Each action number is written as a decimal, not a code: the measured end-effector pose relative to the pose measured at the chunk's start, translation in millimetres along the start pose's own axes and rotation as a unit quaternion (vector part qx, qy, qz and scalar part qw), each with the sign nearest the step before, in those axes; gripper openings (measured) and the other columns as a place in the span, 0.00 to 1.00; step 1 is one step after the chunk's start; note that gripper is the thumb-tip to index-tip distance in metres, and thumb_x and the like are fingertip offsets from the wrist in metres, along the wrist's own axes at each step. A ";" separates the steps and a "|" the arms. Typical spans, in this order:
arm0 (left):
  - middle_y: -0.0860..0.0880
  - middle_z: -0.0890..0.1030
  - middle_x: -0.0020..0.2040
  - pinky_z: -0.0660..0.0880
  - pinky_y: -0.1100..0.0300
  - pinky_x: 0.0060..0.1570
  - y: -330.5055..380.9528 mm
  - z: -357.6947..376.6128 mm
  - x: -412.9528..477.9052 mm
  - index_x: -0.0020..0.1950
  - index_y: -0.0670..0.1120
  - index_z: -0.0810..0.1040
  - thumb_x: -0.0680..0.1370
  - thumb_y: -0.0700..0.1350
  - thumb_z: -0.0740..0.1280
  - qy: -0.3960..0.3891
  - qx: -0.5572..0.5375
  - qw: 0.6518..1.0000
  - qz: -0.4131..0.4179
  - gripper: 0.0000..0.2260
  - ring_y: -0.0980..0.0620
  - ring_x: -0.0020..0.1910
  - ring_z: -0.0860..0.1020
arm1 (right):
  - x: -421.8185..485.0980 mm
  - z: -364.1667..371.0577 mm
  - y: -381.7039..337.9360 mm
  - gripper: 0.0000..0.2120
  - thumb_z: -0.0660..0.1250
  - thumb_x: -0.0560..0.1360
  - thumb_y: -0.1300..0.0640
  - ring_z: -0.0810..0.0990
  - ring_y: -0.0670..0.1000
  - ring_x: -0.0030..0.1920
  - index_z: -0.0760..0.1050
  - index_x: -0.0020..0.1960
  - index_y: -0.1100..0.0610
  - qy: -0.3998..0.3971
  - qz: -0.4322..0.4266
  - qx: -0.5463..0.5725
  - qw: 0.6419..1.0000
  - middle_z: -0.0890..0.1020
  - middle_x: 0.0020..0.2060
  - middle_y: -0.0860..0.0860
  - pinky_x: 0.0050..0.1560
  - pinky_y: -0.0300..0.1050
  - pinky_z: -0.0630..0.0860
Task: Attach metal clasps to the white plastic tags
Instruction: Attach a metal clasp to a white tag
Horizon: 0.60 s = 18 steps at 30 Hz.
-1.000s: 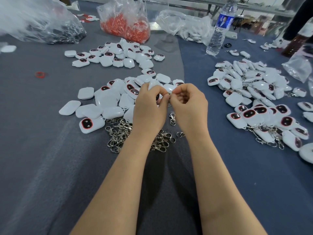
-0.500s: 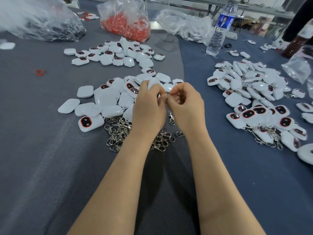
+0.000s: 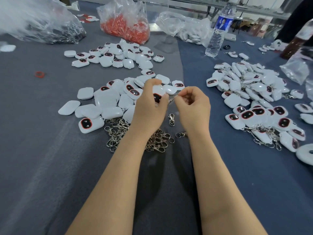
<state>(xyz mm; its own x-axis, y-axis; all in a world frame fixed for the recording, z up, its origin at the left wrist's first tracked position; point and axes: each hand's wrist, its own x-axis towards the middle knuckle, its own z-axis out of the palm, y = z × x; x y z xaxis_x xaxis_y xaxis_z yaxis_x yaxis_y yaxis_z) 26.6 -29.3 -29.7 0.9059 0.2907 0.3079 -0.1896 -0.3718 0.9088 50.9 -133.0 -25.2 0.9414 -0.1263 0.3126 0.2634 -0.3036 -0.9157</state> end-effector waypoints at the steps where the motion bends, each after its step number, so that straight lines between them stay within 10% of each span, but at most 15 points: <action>1: 0.56 0.75 0.42 0.71 0.70 0.36 1.0 -0.2 -0.2 0.58 0.53 0.66 0.77 0.44 0.65 -0.001 -0.021 1.000 -0.015 0.12 0.56 0.35 0.78 | 0.6 -0.4 0.9 0.10 0.65 0.69 0.65 0.69 0.42 0.31 0.73 0.36 0.50 0.008 0.006 -0.005 1.000 0.73 0.30 0.44 0.38 0.36 0.72; 8: 0.54 0.73 0.37 0.72 0.58 0.40 0.6 1.0 0.7 0.52 0.49 0.70 0.74 0.45 0.66 -0.046 -0.031 0.997 -0.055 0.08 0.53 0.35 0.73 | 1.4 -1.6 2.2 0.10 0.65 0.70 0.64 0.70 0.40 0.30 0.73 0.37 0.50 0.010 0.005 -0.021 1.000 0.74 0.31 0.44 0.35 0.27 0.67; 18: 0.60 0.74 0.39 0.66 0.80 0.38 -2.0 -2.2 -0.1 0.51 0.52 0.72 0.76 0.44 0.66 -0.031 0.033 0.999 0.004 0.06 0.74 0.36 0.70 | -0.4 0.0 1.3 0.05 0.64 0.71 0.66 0.68 0.41 0.31 0.76 0.40 0.57 -0.023 -0.009 -0.032 0.999 0.75 0.33 0.50 0.34 0.30 0.68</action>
<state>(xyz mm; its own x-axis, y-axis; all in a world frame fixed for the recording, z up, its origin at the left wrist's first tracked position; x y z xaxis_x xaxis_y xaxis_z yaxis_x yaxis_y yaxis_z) 26.1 -26.7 -30.9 0.9267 0.2329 0.2948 -0.1732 -0.4315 0.8853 50.9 -133.3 -26.6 0.9456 -0.0772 0.3161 0.2682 -0.3652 -0.8915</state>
